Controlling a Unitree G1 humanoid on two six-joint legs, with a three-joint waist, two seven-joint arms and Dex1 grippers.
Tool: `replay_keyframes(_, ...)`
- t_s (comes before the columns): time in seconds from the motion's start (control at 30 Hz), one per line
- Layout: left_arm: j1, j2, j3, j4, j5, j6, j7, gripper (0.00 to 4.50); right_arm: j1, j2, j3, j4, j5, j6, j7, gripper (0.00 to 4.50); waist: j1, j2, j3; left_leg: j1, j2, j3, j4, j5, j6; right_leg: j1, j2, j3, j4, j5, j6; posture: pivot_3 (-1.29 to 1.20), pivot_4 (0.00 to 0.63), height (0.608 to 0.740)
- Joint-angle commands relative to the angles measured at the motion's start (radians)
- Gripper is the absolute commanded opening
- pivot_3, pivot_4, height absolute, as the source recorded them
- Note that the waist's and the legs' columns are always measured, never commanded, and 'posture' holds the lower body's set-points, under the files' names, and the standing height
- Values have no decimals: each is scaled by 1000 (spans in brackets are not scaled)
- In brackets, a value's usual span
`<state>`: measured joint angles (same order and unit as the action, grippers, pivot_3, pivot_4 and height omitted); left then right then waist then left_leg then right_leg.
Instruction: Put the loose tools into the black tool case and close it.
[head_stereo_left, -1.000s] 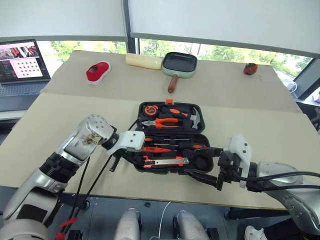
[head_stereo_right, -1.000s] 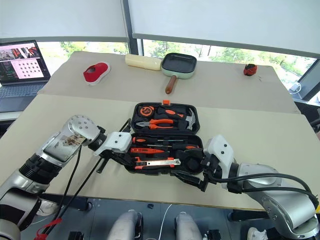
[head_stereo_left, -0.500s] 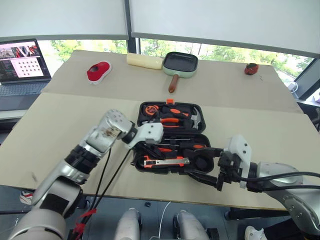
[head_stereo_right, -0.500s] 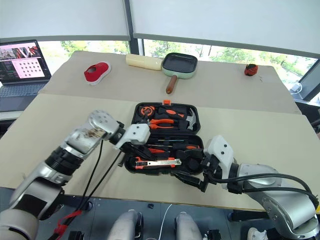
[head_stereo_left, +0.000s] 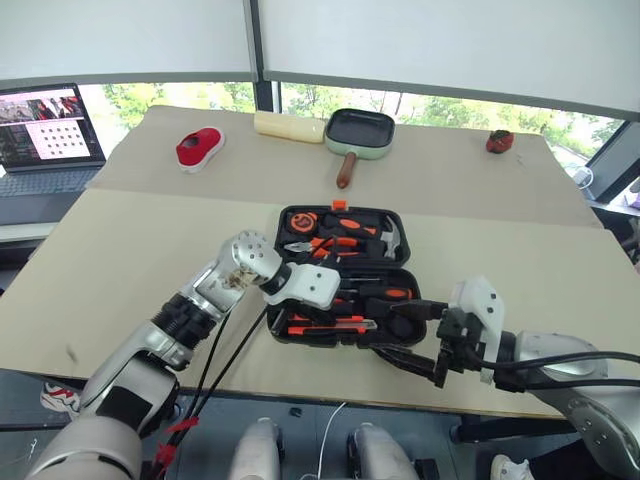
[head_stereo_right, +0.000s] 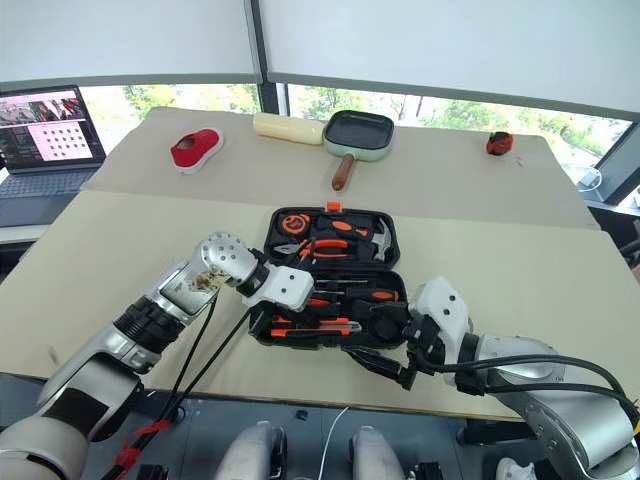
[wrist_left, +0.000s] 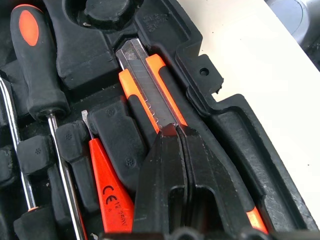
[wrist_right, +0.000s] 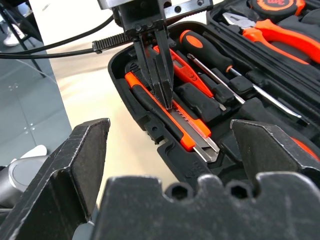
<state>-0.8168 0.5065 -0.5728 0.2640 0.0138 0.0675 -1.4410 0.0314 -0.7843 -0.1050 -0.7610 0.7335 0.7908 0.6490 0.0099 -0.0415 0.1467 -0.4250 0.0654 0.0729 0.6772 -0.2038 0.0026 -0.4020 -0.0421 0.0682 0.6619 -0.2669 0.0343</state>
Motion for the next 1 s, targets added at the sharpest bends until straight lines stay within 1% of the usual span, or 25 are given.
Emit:
replay_keyframes(0.03,23,1,-9,66,51,22,21,74,0,-6,-39,-30,22,-8,-1,4500,0,0,0,0,0,0,0,0,0,0,0,0,0,-1,1,0,150,740)
replay_keyframes(0.07,22,-2,11,50,22,51,10,74,4,-7,-49,-28,19,-8,-5,4500,0,0,0,0,0,0,0,0,0,0,0,0,-1,-1,1,0,150,740)
replay_keyframes(0.13,18,-7,86,-7,-82,134,-13,74,30,-6,-110,-23,31,4,-27,4500,0,0,0,0,0,0,0,0,0,0,0,0,0,-1,1,0,150,740)
replay_keyframes(0.17,17,-6,125,-34,-128,176,-18,312,55,-8,-151,-25,39,10,-33,4500,-2,0,0,-1,0,0,0,0,0,0,0,0,0,-1,0,0,150,740)
replay_keyframes(0.2,14,-4,190,-67,-204,229,-20,587,118,-10,-230,-25,40,18,-31,4500,-2,0,0,-2,0,0,0,0,0,-2,0,0,1,0,0,0,150,740)
replay_keyframes(0.23,13,-2,233,-91,-253,266,-20,712,164,-13,-285,-27,42,22,-28,4500,-1,0,0,-3,0,0,0,0,0,-3,0,0,0,0,-1,0,150,740)
replay_keyframes(0.27,15,8,285,-126,-313,316,-20,1122,230,-4,-367,-25,48,31,-27,4500,2,0,1,-6,0,-1,0,0,0,-5,0,0,1,1,-3,0,150,740)
replay_keyframes(0.37,25,42,386,-204,-431,428,-23,2170,399,23,-543,-26,47,34,-6,4500,2,1,0,-9,0,-3,0,0,1,-6,-1,-2,0,1,-2,0,150,740)
replay_keyframes(0.43,34,70,430,-243,-482,483,-23,2940,503,40,-627,-29,29,23,19,4500,1,2,0,-9,-1,-3,-1,-1,2,-5,-1,-2,-1,0,-2,0,150,740)
replay_keyframes(0.5,45,100,437,-274,-494,509,-27,3633,556,53,-666,-27,31,19,25,4500,-1,2,1,-7,0,-3,-1,-1,2,-5,-1,-2,-1,0,-1,0,150,740)
replay_keyframes(0.53,49,112,434,-285,-505,527,-35,3937,570,54,-669,-26,27,13,25,4500,-5,2,1,-6,0,-3,-1,-1,2,-4,-1,-2,-1,-1,0,0,150,740)
replay_keyframes(0.57,55,122,434,-298,-513,530,-43,4374,579,52,-660,-23,10,3,27,4500,-8,2,1,-5,0,-3,-1,-1,2,-3,-1,-2,-2,-2,1,0,150,740)
replay_keyframes(0.6,63,129,432,-310,-521,530,-49,4442,580,45,-637,-18,-14,-10,27,4500,-11,2,1,-4,0,-3,-1,-1,2,-2,-1,-1,-2,-4,4,0,150,740)
replay_keyframes(0.73,72,121,413,-329,-526,522,-49,4442,466,-11,-496,35,-77,-28,18,4500,-23,2,1,-3,0,-2,-1,-1,2,-2,-1,-1,-2,-4,3,0,150,740)
replay_keyframes(0.83,80,128,394,-351,-516,504,-51,4442,372,-41,-401,89,-121,-39,20,4500,-23,3,1,-3,0,-2,-1,-1,2,-2,-1,0,-2,-4,3,0,150,740)
replay_keyframes(1.0,108,155,374,-401,-496,472,-50,4442,222,-69,-210,231,-239,-89,23,4500,-22,3,1,-5,-1,-2,-3,-1,2,-3,-1,0,-4,-3,2,0,150,740)
